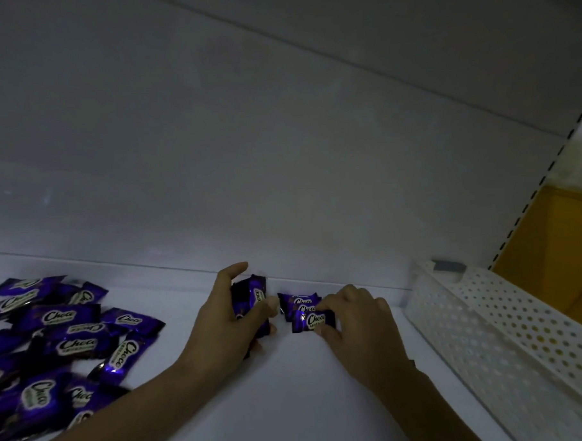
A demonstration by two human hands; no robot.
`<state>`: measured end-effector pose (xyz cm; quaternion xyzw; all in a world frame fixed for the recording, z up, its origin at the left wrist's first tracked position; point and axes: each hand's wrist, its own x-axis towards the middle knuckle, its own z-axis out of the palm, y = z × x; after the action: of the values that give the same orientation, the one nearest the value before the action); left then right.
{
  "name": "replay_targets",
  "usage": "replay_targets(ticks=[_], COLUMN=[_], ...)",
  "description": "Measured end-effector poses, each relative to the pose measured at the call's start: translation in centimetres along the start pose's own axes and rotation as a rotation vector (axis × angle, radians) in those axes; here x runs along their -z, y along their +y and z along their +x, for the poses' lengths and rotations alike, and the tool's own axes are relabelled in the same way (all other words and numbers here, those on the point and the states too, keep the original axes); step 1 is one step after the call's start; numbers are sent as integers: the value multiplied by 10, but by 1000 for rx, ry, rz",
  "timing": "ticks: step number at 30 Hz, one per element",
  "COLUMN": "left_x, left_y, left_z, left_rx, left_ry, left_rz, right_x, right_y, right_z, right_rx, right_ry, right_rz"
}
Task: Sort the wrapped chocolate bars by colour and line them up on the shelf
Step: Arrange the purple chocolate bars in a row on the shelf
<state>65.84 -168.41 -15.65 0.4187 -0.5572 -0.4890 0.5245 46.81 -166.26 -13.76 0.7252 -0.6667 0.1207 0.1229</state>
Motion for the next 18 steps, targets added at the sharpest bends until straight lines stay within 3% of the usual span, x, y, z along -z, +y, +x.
replay_targets(ticks=[13, 15, 18], left_x=[0, 0, 0], left_y=[2, 3, 4], left_z=[-1, -1, -2], left_rx=[-14, -31, -61], left_ry=[7, -8, -75], left_rz=[36, 53, 87], right_x=[-9, -7, 6], right_y=[-1, -7, -23], right_z=[2, -1, -4], right_rx=[35, 19, -49], right_ry=[76, 152, 21], right_rz=[113, 387, 1002])
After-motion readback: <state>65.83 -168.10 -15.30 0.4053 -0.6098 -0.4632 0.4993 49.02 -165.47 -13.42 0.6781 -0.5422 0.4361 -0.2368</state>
